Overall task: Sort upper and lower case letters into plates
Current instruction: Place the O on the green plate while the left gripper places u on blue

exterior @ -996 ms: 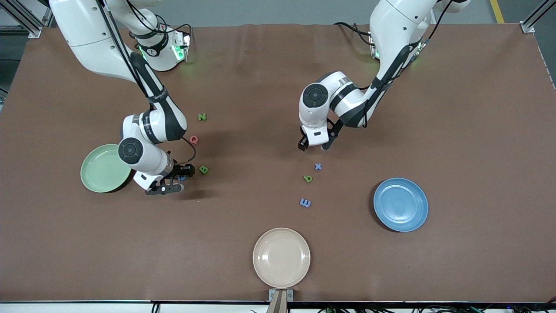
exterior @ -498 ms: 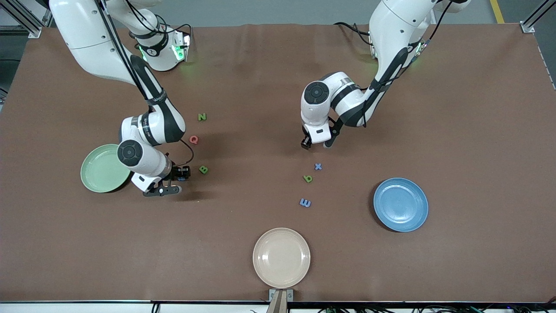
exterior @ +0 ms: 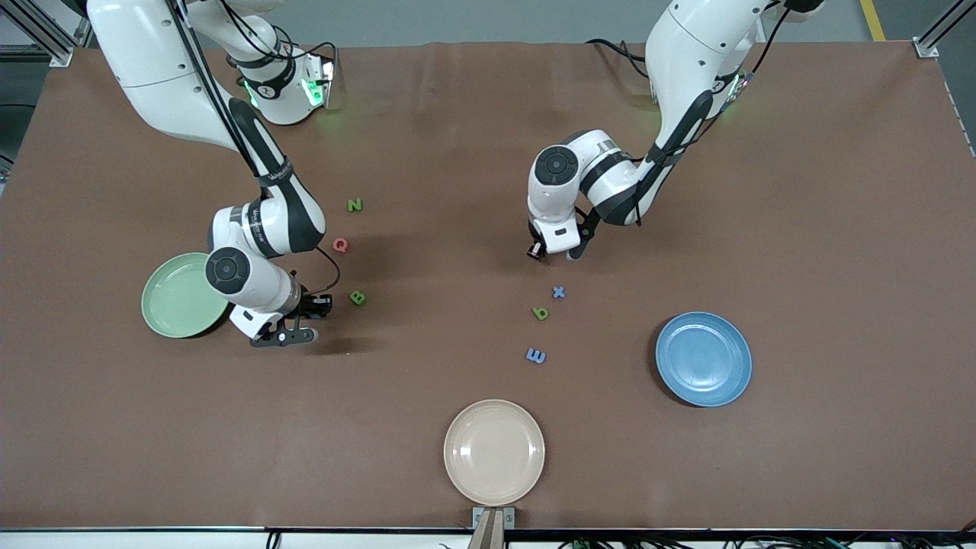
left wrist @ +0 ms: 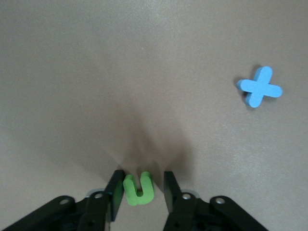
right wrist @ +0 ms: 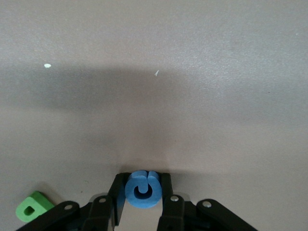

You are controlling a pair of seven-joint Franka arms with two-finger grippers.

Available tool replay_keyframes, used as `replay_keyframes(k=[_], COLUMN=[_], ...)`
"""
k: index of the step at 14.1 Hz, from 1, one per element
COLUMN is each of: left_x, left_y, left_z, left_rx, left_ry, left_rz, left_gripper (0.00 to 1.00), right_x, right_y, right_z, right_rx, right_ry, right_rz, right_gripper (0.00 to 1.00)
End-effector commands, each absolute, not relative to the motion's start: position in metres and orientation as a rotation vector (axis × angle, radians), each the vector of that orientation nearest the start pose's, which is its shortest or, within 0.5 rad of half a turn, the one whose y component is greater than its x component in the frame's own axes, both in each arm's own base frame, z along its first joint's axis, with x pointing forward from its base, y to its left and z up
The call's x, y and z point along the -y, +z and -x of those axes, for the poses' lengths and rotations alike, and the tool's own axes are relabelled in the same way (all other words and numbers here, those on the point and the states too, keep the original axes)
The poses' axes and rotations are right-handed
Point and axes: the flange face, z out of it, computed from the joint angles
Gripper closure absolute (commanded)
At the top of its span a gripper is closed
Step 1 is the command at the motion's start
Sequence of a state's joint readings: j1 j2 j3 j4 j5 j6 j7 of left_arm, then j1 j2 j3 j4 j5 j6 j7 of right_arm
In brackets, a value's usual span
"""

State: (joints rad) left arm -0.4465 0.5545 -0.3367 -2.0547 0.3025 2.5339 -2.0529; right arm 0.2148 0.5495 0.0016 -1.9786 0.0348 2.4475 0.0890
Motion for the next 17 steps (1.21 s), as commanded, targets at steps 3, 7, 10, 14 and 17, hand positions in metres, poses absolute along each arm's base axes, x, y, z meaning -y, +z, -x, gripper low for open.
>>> replay_keyframes(k=[3, 7, 10, 14, 17], left_x=[0.393, 0.323, 0.232, 0.162, 0.136], left_y=[0.234, 0.275, 0.267, 0.217, 0.203], left_z=[-0.467, -0.539, -0.586, -0.629, -0.638], left_rx=[1.605, 1.433, 1.283, 1.322, 1.297], left_ry=[-0.138, -0.203, -0.263, -0.23, -0.202], left_rz=[2.718, 2.776, 2.787, 2.761, 2.766], left_gripper=[0.99, 0.99, 0.99, 0.99, 0.55], right_x=[-0.031, 0.067, 0.132, 0.152, 0.15], right_y=[0.234, 0.241, 0.237, 0.218, 0.205], right_z=[-0.597, -0.591, -0.582, -0.566, -0.556], right_rx=[0.27, 0.396, 0.467, 0.474, 0.46], right_ry=[0.219, 0.232, 0.212, 0.217, 0.193], right_rz=[3.103, 3.057, 3.053, 3.054, 3.064], right_gripper=[0.84, 0.84, 0.83, 0.76, 0.43])
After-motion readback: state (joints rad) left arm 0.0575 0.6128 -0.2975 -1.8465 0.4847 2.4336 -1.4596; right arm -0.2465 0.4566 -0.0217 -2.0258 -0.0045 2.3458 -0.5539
